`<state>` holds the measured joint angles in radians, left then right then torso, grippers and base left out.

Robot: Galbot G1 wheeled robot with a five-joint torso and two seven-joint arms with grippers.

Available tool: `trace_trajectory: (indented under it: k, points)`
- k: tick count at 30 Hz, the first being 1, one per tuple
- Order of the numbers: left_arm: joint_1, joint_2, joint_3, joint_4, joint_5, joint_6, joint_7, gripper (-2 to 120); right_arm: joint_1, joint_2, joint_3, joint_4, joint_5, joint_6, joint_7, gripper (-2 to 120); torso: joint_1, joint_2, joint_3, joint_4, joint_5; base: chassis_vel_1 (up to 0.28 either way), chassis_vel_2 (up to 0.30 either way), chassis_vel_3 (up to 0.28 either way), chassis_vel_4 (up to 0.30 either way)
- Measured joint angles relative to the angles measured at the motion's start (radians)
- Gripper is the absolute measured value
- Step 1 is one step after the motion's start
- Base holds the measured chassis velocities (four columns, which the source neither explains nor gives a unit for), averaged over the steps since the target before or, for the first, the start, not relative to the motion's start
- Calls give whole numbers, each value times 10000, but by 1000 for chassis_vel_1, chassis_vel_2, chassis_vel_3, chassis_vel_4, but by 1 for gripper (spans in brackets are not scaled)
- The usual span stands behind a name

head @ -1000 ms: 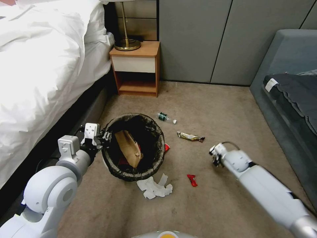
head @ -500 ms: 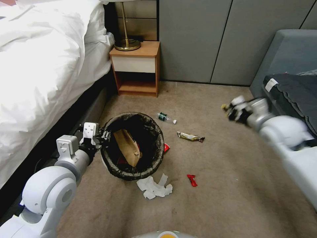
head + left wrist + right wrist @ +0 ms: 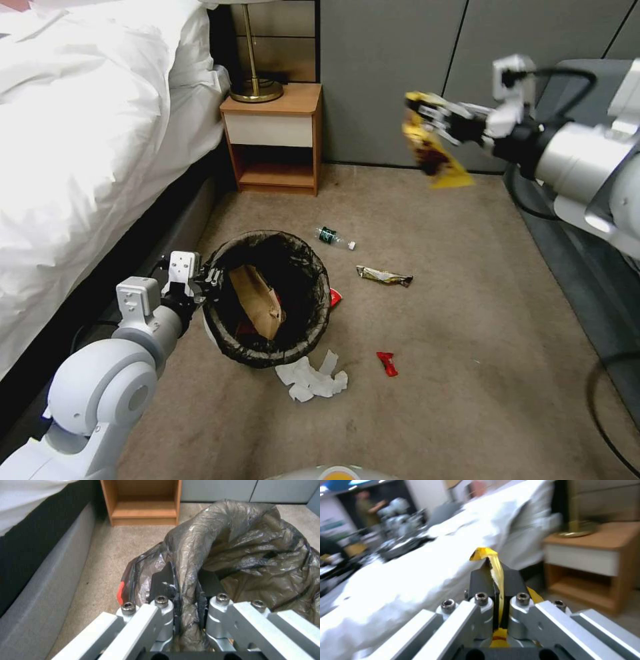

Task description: Pick up the trash bin, then pick up the garbage from the floor and place it into the trash bin.

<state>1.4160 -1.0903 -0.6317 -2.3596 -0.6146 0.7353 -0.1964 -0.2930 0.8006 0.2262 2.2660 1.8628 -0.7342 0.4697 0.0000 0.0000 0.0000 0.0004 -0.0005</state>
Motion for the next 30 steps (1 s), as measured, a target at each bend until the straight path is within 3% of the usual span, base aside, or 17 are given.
trace_trajectory:
  k: [1,4,8,11,14,21,30]
  points:
    - [0,0,0,0,0,0,0,6,0,0,0,0,0,0,0,0,0,0,0,0,0,0,0,0,0]
    - [-14,-24,-3,62,40,0,21,6,893,548,-1454,-320,83,3,-30,0,0,0,0,-2,3,0,0,0,0]
    - [-35,-39,-3,105,52,0,35,6,1271,998,-2473,-584,-7,71,30,0,0,0,0,-4,2,0,0,0,0]
    - [-68,-39,-11,194,79,0,52,6,1521,1707,-3953,-1000,-256,237,410,0,0,0,0,-2,3,0,0,0,0]
    - [-91,-50,-19,215,80,0,55,6,1527,2202,-4690,-1294,-476,345,639,0,0,0,1,-3,3,0,0,0,0]
    - [-109,-65,-54,237,76,0,61,6,1124,2970,-5632,-1920,-1331,412,692,0,0,0,0,-3,5,0,0,0,0]
    - [-188,-71,-57,378,68,0,69,6,288,3698,-5931,-2434,-1834,522,703,0,0,0,0,-4,5,0,0,0,0]
